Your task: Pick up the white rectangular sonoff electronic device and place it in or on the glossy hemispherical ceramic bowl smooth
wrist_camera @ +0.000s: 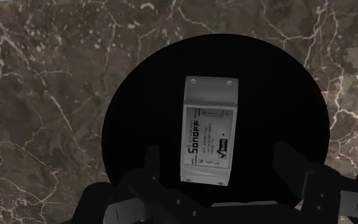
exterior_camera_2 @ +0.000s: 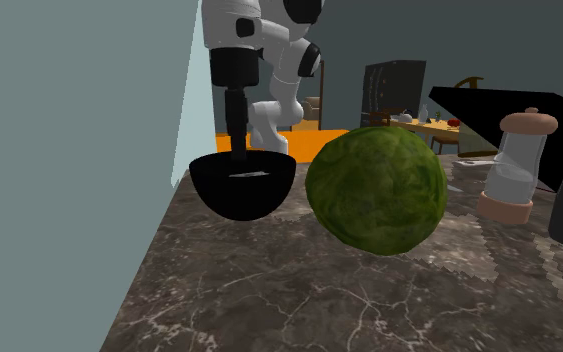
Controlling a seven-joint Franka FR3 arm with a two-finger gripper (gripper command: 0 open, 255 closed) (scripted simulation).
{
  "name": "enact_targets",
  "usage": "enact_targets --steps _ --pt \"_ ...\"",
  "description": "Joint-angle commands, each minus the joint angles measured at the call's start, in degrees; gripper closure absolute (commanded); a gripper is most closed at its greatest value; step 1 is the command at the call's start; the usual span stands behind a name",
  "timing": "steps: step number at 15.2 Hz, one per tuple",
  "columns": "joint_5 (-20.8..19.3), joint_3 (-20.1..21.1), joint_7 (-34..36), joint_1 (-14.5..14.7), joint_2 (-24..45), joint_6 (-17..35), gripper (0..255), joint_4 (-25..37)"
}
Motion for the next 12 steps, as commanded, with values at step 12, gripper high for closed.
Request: enact_targets --steps 12 --pt "0.30 0.30 1.19 -3.24 1.01 -8.08 0 9.89"
